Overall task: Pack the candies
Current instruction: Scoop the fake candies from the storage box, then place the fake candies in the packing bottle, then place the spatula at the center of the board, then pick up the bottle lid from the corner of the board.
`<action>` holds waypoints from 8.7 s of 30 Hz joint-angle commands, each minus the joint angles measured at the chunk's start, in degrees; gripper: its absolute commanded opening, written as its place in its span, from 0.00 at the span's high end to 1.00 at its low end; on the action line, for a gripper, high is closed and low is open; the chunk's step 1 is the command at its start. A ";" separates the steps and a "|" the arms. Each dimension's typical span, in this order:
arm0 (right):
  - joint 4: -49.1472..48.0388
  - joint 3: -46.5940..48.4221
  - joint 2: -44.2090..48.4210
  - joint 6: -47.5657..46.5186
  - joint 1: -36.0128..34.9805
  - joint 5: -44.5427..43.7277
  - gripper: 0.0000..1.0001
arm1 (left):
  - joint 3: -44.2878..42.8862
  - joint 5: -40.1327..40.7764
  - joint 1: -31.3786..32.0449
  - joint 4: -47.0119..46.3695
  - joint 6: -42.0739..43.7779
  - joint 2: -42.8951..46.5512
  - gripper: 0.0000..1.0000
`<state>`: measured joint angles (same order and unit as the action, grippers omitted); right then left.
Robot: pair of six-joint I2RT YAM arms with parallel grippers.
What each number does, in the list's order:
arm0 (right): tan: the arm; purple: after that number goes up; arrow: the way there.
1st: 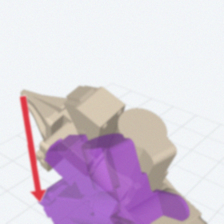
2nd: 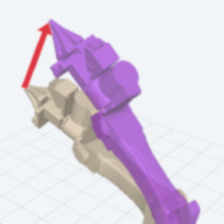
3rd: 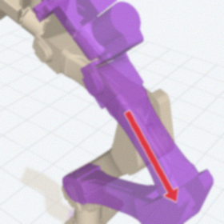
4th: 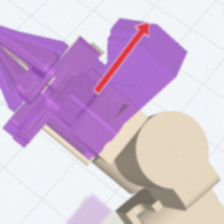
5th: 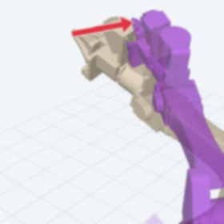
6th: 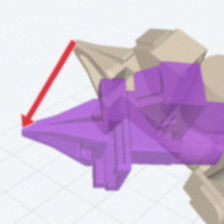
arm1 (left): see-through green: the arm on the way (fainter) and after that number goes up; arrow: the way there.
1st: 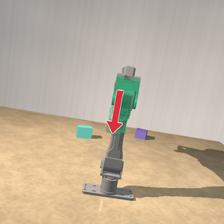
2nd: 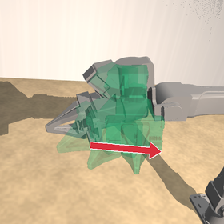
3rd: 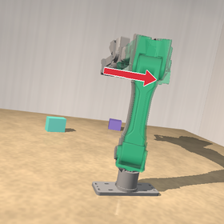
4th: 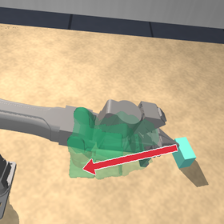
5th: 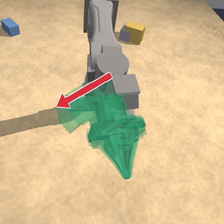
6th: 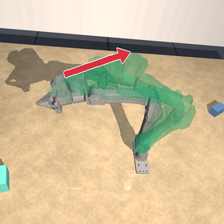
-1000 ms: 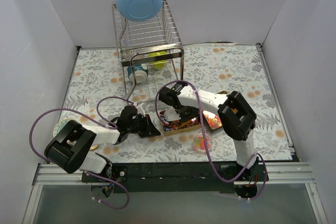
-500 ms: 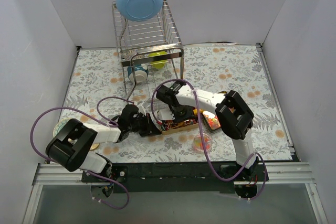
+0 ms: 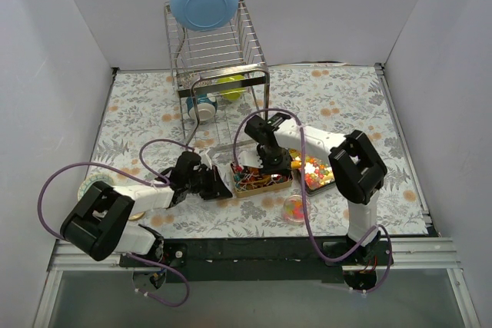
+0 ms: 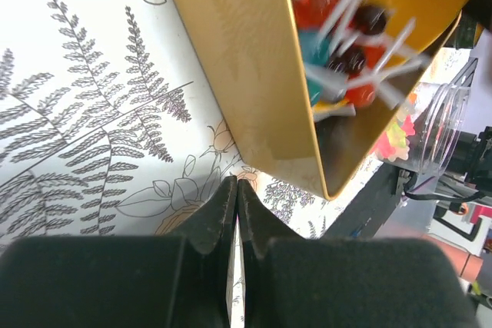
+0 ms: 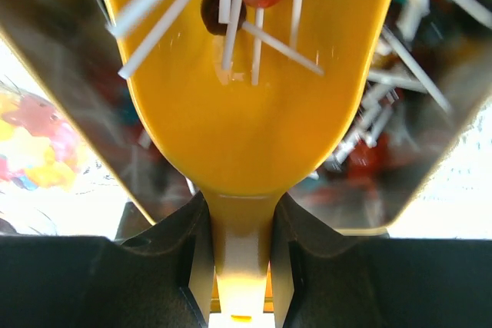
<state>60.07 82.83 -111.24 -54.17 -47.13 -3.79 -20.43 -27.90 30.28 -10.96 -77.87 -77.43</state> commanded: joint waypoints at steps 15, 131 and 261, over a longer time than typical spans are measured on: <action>-10.67 -13.65 18.68 -7.09 10.56 13.89 0.99 | -2.95 -0.14 -2.07 4.37 6.06 3.86 1.00; -1.10 26.50 -14.08 14.71 58.12 12.23 0.99 | -13.05 -15.43 -2.51 22.55 23.37 7.39 0.46; 13.40 23.35 5.16 15.41 35.97 22.16 0.02 | -22.83 25.77 -29.23 69.05 83.84 10.71 0.06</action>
<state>73.54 106.94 -109.38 -37.93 -11.00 17.69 -46.78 -11.49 0.97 55.92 6.98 -69.67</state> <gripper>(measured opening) 0.982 0.929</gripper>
